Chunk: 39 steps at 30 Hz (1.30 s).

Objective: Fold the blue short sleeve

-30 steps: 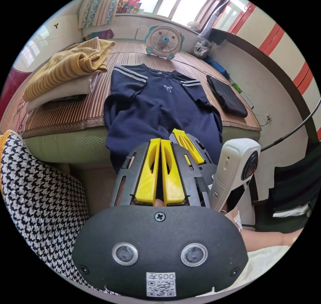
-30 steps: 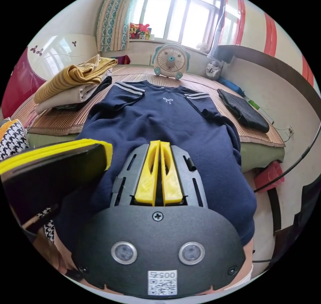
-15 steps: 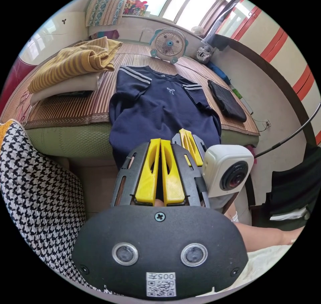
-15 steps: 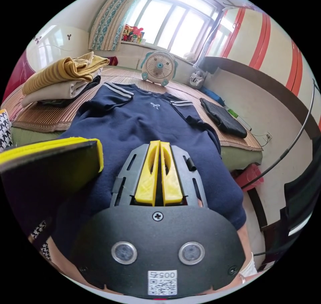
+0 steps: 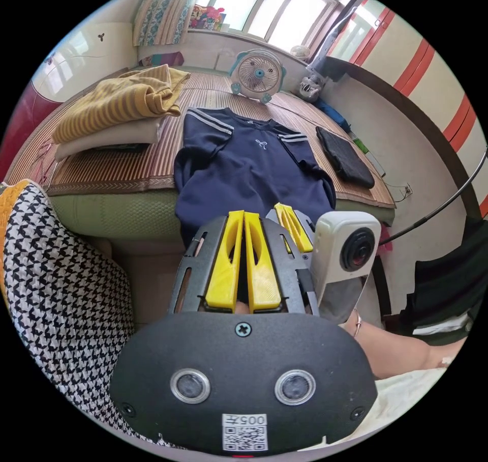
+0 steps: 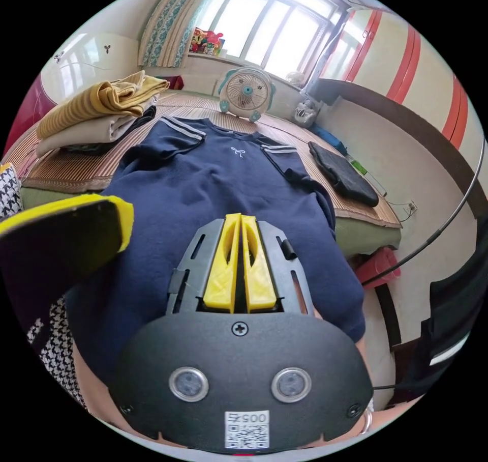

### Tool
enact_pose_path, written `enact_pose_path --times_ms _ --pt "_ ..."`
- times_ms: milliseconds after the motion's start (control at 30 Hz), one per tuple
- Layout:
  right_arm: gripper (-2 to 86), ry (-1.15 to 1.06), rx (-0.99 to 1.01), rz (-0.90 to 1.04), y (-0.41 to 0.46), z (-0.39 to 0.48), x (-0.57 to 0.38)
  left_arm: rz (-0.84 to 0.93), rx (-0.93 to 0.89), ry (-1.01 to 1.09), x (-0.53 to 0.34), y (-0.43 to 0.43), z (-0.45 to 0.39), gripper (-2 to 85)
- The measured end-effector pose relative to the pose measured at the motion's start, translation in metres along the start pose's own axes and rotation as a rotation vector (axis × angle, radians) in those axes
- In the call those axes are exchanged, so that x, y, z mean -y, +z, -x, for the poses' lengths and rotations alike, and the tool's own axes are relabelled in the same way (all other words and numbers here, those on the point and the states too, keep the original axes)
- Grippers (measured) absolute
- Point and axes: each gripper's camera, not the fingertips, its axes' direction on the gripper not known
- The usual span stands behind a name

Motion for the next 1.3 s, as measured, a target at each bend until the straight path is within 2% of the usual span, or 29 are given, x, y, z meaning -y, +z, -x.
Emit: enact_pose_path --times_ms 167,267,367,500,633,700,767,867,967,1300 --pt "-1.5 -0.067 0.137 0.007 -0.022 -0.038 -0.009 0.012 0.001 -0.001 -0.020 -0.008 0.007 -0.6" --pt "-1.5 -0.040 0.206 0.134 -0.026 -0.068 -0.008 0.003 0.005 0.015 -0.030 -0.013 0.006 -0.4" --pt "-1.5 -0.013 0.291 0.163 -0.029 -0.103 -0.012 0.000 0.024 0.043 -0.037 -0.017 0.001 0.1" --pt "-1.5 0.000 0.348 0.115 -0.040 -0.149 -0.022 0.002 0.003 0.114 -0.045 -0.023 -0.006 3.1" --pt "-1.2 -0.034 0.472 -0.028 -0.057 -0.203 -0.044 0.003 -0.007 0.215 -0.054 -0.027 -0.016 5.8" --pt "-1.0 -0.040 0.451 -0.036 -0.055 -0.218 -0.053 0.007 -0.010 0.238 -0.058 -0.027 -0.018 6.5" --pt "-1.0 -0.011 0.411 0.073 -0.039 -0.233 -0.059 0.014 -0.026 0.253 -0.061 -0.025 -0.018 7.0" --pt "-0.9 0.012 0.500 0.182 -0.022 -0.252 -0.063 0.021 -0.036 0.267 -0.065 -0.022 -0.016 7.7" --pt "-0.9 0.039 0.548 0.158 -0.018 -0.270 -0.068 0.026 -0.030 0.292 -0.066 -0.021 -0.016 7.9" --pt "-0.9 -0.059 0.433 0.114 -0.014 -0.279 -0.094 0.031 0.037 0.401 -0.074 -0.015 -0.024 8.2"
